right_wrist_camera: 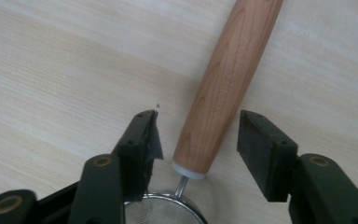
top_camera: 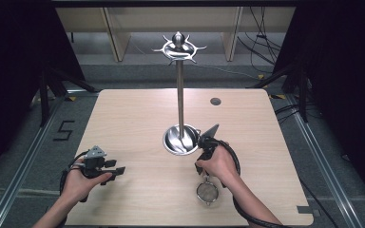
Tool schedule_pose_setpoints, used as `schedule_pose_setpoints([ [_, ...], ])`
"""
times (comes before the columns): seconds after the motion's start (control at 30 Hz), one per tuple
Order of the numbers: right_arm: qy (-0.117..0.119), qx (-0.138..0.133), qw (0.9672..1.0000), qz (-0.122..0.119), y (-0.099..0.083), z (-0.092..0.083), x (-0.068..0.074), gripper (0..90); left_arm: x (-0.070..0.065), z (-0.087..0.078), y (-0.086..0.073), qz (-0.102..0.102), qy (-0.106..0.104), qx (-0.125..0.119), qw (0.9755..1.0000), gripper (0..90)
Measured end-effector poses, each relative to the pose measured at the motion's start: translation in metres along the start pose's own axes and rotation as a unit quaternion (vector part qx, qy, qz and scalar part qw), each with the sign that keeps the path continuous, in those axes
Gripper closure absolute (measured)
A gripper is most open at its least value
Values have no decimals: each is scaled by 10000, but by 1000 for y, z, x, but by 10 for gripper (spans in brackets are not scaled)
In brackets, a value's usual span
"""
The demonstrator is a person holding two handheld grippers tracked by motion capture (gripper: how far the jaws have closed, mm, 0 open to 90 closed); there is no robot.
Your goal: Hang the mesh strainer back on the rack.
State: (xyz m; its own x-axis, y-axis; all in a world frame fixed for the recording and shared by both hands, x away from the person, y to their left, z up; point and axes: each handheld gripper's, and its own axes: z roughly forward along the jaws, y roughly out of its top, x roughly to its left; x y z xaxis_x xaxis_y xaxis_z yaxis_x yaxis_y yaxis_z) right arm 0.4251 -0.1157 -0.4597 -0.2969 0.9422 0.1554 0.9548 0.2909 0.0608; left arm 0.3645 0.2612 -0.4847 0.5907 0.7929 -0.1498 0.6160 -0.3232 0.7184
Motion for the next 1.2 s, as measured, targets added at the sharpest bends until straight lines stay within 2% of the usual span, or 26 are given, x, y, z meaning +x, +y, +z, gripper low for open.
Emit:
schedule_pose_setpoints([
  [0.07,-68,63,10000,-18,-1,3,-1,517,1,-1,0,65,18,57,10000,464],
  [0.17,-89,101,9999,-46,-1,5,0,537,0,-1,0,40,6,25,10000,464],
  [0.2,-181,53,9996,-185,-1,7,-1,579,0,-1,0,37,-5,24,10000,462],
  [0.33,-162,124,9996,-179,-1,7,-1,594,0,-1,0,32,41,28,10000,462],
  [0.43,-215,165,9994,-215,-1,6,-3,615,1,-1,0,27,-22,27,10000,462],
  [0.47,-214,192,9995,-131,-1,6,-3,628,0,-1,0,-7,-33,1,10000,462],
  [0.53,-263,198,9993,-179,-2,5,-6,652,0,-1,0,-6,-38,-10,10000,462],
  [0.57,-251,220,9994,-87,-3,4,-7,662,0,-1,0,-5,-41,-9,10000,462],
  [0.67,-397,247,9987,-183,-5,3,-11,683,0,-1,0,4,-29,-3,10000,462],
  [0.73,-383,277,9987,-191,-5,2,-13,687,0,0,-1,11,-25,5,10000,462],
  [0.83,-465,254,9980,-350,-7,2,-15,689,1,-1,0,83,-13,79,9999,462],
  [0.87,-375,357,9983,-261,-7,1,-14,690,0,-1,0,49,-17,44,10000,462],
  [0.9,-455,335,9978,-358,-8,1,-15,690,0,-1,0,55,-16,51,10000,462],
  [0.97,-454,322,9973,-489,-8,2,-16,691,0,0,-1,24,-24,23,10000,462],
  [1.03,-588,234,9953,-729,-9,2,-20,691,0,0,-1,16,-21,23,10000,462],
  [1.17,-459,192,9964,-681,-12,-1,-20,692,1,-1,-1,54,-1,46,10000,462],
  [1.2,-428,76,9957,-815,-14,-4,-23,692,1,-1,-1,56,-2,47,10000,462],
])
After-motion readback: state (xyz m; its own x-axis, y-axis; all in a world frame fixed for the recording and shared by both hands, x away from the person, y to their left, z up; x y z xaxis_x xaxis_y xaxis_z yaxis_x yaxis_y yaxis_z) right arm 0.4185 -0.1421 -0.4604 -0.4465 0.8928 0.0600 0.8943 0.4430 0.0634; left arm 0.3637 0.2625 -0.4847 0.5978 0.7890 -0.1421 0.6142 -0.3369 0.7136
